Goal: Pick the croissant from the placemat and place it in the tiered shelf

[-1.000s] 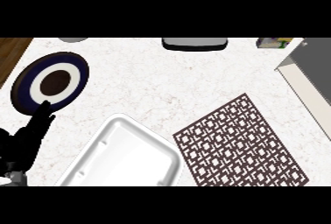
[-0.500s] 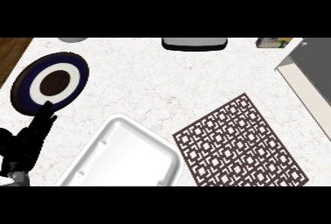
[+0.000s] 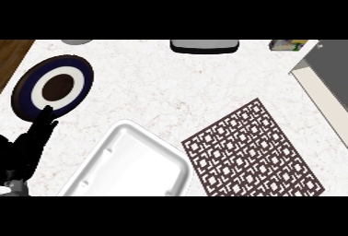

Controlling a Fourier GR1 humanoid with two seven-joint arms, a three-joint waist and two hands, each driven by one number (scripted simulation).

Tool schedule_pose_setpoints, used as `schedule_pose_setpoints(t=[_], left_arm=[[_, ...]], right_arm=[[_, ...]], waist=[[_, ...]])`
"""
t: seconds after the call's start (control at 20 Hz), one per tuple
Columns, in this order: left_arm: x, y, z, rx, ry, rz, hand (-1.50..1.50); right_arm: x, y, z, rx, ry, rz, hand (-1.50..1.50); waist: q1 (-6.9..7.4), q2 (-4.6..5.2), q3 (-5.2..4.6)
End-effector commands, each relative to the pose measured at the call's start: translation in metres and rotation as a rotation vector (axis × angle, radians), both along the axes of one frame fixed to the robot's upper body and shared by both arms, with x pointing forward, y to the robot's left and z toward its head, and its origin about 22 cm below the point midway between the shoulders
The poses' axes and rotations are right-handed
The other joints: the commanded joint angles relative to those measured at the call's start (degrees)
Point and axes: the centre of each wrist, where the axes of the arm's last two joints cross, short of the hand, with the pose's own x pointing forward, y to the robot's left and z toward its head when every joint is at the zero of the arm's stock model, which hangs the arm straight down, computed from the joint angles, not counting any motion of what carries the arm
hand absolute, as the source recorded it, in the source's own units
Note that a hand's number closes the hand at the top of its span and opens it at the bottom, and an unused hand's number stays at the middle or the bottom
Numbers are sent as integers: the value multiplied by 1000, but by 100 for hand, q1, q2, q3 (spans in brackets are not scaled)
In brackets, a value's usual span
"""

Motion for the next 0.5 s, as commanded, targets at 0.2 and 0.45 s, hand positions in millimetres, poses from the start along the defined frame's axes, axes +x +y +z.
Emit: schedule_pose_setpoints(t=[0.2, 0.45], left_arm=[[2, 7, -6, -4, 15, -4, 0], [5, 11, -6, 26, 6, 7, 0]], right_arm=[[2, 1, 7, 19, -210, 42, -150], [-12, 6, 8, 113, -385, 69, -150]], waist=[[27, 11, -2], [-34, -2, -3]])
